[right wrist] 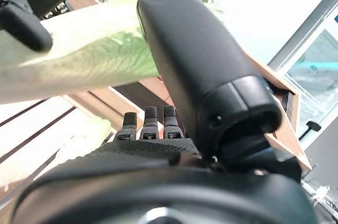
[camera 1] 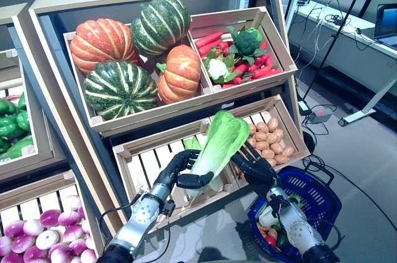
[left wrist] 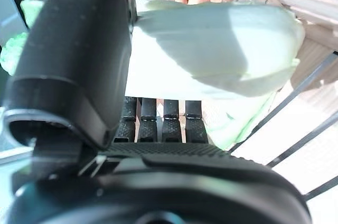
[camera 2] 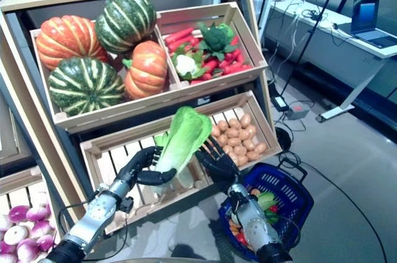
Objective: Put vegetables into the basket
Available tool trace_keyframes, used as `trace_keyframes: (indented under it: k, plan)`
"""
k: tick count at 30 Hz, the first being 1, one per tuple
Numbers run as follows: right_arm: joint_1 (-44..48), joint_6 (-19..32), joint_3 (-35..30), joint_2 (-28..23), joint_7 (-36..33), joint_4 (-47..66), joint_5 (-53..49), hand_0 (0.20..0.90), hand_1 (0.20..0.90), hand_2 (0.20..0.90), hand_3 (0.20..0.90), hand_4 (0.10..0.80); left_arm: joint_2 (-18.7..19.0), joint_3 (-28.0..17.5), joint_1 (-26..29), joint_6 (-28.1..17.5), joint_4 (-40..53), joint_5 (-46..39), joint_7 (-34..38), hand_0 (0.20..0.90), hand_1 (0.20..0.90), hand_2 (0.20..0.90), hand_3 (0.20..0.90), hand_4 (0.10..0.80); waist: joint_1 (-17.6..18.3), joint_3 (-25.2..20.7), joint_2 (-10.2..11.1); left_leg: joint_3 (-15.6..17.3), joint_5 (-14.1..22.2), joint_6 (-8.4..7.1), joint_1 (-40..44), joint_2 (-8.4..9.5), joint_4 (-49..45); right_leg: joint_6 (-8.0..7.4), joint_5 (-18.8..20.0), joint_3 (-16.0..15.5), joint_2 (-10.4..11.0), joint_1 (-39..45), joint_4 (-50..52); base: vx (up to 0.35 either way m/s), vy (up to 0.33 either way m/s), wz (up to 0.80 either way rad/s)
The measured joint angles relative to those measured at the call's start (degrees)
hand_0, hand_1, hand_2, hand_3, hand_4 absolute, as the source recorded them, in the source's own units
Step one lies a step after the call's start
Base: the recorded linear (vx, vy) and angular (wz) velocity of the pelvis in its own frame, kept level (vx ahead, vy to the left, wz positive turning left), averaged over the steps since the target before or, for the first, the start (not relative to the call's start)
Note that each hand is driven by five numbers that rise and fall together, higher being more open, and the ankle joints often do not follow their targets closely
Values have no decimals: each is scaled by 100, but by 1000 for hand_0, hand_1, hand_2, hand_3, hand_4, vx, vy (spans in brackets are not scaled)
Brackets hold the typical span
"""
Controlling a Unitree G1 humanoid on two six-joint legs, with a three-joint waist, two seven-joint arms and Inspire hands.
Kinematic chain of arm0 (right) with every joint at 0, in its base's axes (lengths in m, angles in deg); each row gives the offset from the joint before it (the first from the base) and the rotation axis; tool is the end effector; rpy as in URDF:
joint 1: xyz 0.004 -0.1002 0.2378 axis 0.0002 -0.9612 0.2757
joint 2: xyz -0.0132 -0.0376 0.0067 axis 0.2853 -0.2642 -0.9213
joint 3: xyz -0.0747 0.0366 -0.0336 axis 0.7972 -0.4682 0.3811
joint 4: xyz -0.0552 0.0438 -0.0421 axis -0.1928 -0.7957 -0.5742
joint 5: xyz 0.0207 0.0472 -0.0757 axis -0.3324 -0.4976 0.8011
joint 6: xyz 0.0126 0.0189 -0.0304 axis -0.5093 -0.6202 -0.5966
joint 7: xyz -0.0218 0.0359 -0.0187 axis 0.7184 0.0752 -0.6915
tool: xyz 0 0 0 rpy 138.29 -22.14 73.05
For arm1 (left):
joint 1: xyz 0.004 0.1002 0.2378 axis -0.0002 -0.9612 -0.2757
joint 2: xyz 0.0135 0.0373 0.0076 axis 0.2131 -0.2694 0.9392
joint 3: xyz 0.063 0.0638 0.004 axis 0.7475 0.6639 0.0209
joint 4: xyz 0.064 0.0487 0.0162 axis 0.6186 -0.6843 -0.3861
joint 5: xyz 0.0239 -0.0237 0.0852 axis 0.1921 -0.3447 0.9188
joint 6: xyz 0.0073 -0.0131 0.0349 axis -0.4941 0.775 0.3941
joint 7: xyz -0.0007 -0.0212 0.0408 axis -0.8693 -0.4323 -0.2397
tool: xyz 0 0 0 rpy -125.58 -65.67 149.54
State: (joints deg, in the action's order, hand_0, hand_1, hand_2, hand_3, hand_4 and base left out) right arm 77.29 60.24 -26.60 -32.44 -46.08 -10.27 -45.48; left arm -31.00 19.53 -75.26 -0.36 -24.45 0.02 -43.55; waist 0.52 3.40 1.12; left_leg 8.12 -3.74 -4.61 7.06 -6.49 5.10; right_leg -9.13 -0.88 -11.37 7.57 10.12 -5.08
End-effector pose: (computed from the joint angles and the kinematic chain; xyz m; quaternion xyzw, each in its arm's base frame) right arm 0.1849 -0.1660 -0.0097 0.4175 0.1347 0.1223 0.8903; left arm 0.1812 0.1837 0.0090 0.1576 0.0832 -0.1474 0.9729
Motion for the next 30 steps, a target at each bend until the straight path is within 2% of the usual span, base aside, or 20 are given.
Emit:
trace_keyframes:
  k: [7, 12, 20, 26, 30]
  plan:
    - [191, 1, 0, -22, -9, 5, 4, 900, 900, 900, 900, 800, 89, 22, 204, -3, 11, 259, -3, 300, 300, 300, 300, 400, 1, 0, 1, 3, 0, 0, 42, 0, 0, -1, 1, 3, 0, 41, -1, 0, 0, 0]
    - [308, 1, 6, -38, -29, 12, 20, 900, 900, 900, 900, 800, 126, 224, 347, -4, 47, 630, 21, 300, 300, 300, 300, 400, -4, -1, 2, 1, 0, 0, 42, 1, 0, -2, 2, 3, 0, 42, 0, 0, 0, 0]
    - [438, 1, 96, -62, -523, 63, 191, 900, 900, 900, 900, 800, 302, 452, 603, -18, 54, 1438, 510, 300, 300, 300, 300, 400, 4, -1, 2, 0, -1, -1, 45, 1, 0, -2, 2, 0, 0, 48, 0, 0, 0, 0]
    - [501, -17, 206, -35, -646, 64, 244, 900, 900, 900, 900, 800, 372, 642, 651, -116, 102, 2638, 1274, 300, 300, 300, 300, 400, 3, -1, 1, 0, -1, -2, 41, 1, 0, -1, 2, -4, 0, 48, 0, 0, 0, 0]
    - [500, -38, 232, -26, -708, 63, 4, 900, 900, 900, 900, 800, 631, 739, 752, -300, 285, 4011, 2140, 300, 300, 300, 300, 400, 11, 0, 0, 0, -1, -1, 42, 1, 0, -1, 1, -2, 0, 47, -1, 0, 0, 0]
